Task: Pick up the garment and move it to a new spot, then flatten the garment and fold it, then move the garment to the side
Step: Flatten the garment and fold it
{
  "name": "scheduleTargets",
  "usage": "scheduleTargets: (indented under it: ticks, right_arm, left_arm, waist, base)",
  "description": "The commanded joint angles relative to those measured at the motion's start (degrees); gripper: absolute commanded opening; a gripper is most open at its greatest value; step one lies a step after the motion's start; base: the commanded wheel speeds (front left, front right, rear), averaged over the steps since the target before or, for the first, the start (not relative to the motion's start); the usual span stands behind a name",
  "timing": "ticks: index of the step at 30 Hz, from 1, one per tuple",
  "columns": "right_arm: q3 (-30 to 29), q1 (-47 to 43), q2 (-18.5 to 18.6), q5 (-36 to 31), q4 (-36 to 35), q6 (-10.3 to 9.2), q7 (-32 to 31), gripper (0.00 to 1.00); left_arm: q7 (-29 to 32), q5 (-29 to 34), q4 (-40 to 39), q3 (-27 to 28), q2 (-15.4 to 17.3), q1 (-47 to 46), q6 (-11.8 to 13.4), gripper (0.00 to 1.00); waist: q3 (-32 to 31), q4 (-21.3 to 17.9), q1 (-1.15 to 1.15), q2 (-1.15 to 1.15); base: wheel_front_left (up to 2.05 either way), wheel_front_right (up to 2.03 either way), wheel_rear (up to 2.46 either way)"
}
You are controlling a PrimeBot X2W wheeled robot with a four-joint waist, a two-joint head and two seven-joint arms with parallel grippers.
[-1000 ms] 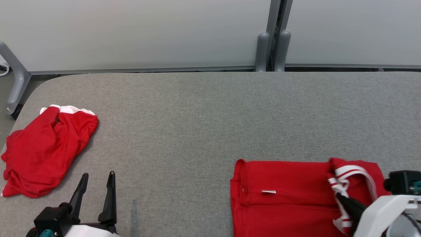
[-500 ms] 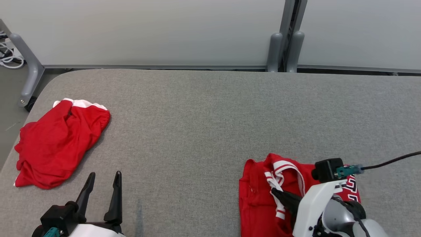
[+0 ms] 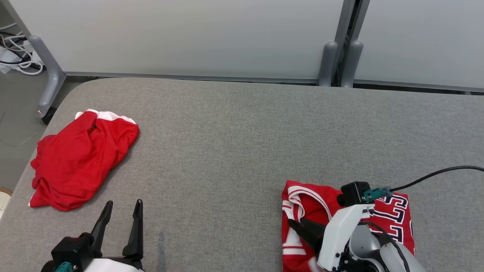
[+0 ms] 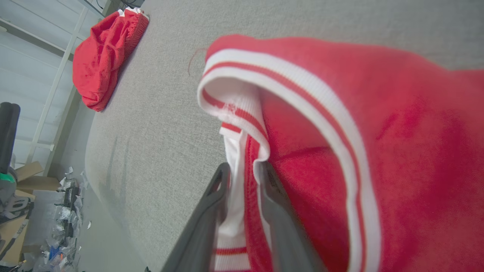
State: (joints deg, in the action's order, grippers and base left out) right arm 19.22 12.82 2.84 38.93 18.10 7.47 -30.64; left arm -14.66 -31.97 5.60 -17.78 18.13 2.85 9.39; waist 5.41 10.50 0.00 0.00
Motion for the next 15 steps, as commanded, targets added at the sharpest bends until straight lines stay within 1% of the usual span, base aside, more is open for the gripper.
scheduleTargets:
  ticks: [1,5,8,9,10,11,15]
  right_arm:
    - [0.9,0.8,0.2,2.9,0.5,0.06,0.6,1.0]
    - [0.8,0.5,0.3,9.0,-0.7,0.06,2.1,1.0]
    - [-2.5,-1.2,0.3,8.9,-3.9,0.05,3.4,1.0]
    - [-4.4,-2.1,0.3,7.9,-5.6,0.05,3.6,1.0]
    - [-4.4,-2.1,0.3,7.9,-5.6,0.05,3.6,1.0]
    - [-6.4,-3.1,0.3,6.4,-7.4,0.05,3.3,1.0]
    - [-16.2,-7.9,0.3,-3.9,-16.4,0.06,1.0,1.0]
  left_arm:
    - [-0.2,-0.2,0.1,0.1,0.3,-0.4,0.0,1.0]
    - [-0.2,-0.4,0.3,0.0,0.3,0.4,-0.1,1.0]
    - [-0.3,-0.5,0.2,0.0,0.3,0.9,-0.1,1.0]
    - [-0.3,-0.5,0.1,0.1,0.2,1.2,0.0,1.0]
    - [-0.3,-0.5,0.1,0.1,0.2,1.2,0.0,1.0]
    - [-0.3,-0.5,0.0,0.1,0.2,1.3,0.1,1.0]
    - [-0.3,-0.7,-0.3,0.3,0.1,1.8,0.3,1.0]
  waist:
    - [-0.3,-0.1,0.0,0.0]
    - [-1.3,-0.6,0.0,0.0]
    - [-1.9,-1.1,0.0,0.0]
    - [-2.1,-1.4,0.0,0.0]
    - [-2.1,-1.4,0.0,0.0]
    - [-2.3,-1.7,0.0,0.0]
    - [-2.5,-2.9,0.0,0.0]
  base:
    - [0.0,0.0,0.0]
    - [0.0,0.0,0.0]
    - [0.0,0.0,0.0]
    - [0.0,0.0,0.0]
    - [0.0,0.0,0.0]
    - [0.0,0.0,0.0]
    - [0.0,0.0,0.0]
